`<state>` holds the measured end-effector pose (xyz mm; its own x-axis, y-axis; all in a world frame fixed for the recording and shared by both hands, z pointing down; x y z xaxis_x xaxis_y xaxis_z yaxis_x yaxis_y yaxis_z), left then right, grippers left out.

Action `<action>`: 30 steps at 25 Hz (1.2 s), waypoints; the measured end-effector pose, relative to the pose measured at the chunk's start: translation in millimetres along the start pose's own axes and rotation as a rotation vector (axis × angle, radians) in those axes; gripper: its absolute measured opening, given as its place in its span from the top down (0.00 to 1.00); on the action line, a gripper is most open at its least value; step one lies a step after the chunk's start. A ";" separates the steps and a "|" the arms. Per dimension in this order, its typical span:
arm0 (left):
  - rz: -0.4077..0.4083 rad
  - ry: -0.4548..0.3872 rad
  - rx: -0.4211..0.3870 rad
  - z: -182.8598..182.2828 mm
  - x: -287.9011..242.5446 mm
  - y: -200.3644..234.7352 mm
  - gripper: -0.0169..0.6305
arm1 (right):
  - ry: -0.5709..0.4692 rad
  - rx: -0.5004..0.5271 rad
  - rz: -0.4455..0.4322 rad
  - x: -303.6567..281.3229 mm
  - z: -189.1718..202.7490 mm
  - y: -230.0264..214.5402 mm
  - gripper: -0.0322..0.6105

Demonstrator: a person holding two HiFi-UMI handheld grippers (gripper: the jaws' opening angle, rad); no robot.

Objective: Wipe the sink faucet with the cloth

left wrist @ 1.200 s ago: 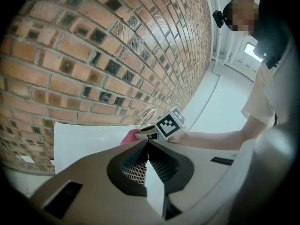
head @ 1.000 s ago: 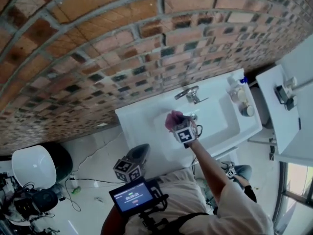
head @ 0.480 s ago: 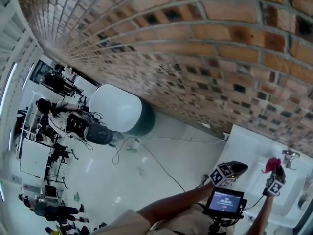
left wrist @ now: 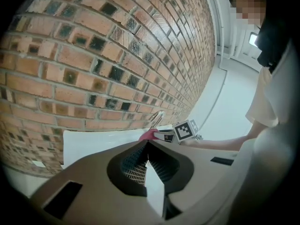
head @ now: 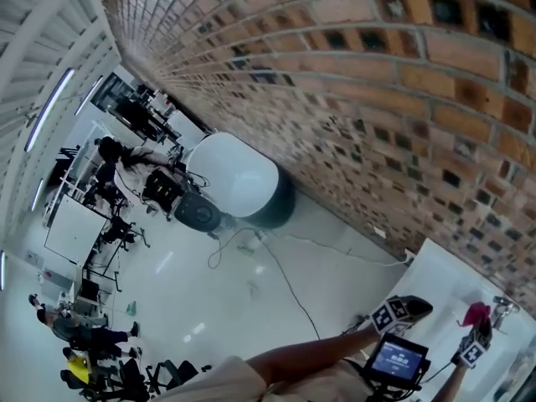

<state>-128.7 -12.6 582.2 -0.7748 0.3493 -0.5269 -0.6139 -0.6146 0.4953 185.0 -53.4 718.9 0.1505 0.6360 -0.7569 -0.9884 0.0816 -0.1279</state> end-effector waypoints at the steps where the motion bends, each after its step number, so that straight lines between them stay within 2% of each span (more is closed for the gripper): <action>1: -0.003 -0.002 0.003 0.8 1.0 -0.1 0.99 | -0.001 0.006 -0.001 -0.4 -0.5 1.4 0.82; 6: -0.008 -0.009 0.013 3.7 4.5 -2.1 0.99 | -0.015 0.010 0.042 -4.3 -4.1 0.8 0.82; 11: -0.013 -0.006 0.010 4.7 5.8 -2.4 0.99 | -0.048 0.028 0.214 -17.6 -11.6 -16.9 0.82; 14: -0.011 -0.001 0.011 7.7 5.1 -3.9 0.99 | -0.058 0.036 0.275 -28.7 -16.4 -22.8 0.82; 22: -0.013 0.018 0.003 10.2 4.3 -5.5 0.99 | -0.017 0.058 0.366 -65.7 -19.8 -31.4 0.82; 30: -0.005 0.026 0.019 14.0 -0.1 -3.8 0.99 | 0.064 0.004 0.451 -85.4 -9.8 -55.4 0.82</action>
<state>-128.4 -0.5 590.1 -0.7680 0.3332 -0.5470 -0.6204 -0.5992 0.5060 227.1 -119.7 784.3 -0.2939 0.5599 -0.7746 -0.9556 -0.1890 0.2260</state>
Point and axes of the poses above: the fingertips, and each gripper's own axes: x backward along the fingers, y to its left, z out of its underside, the point moved 8 cm from there along x, backward along the fingers, and after that the axes turned 5 degrees about y, right-handed, at the moved point
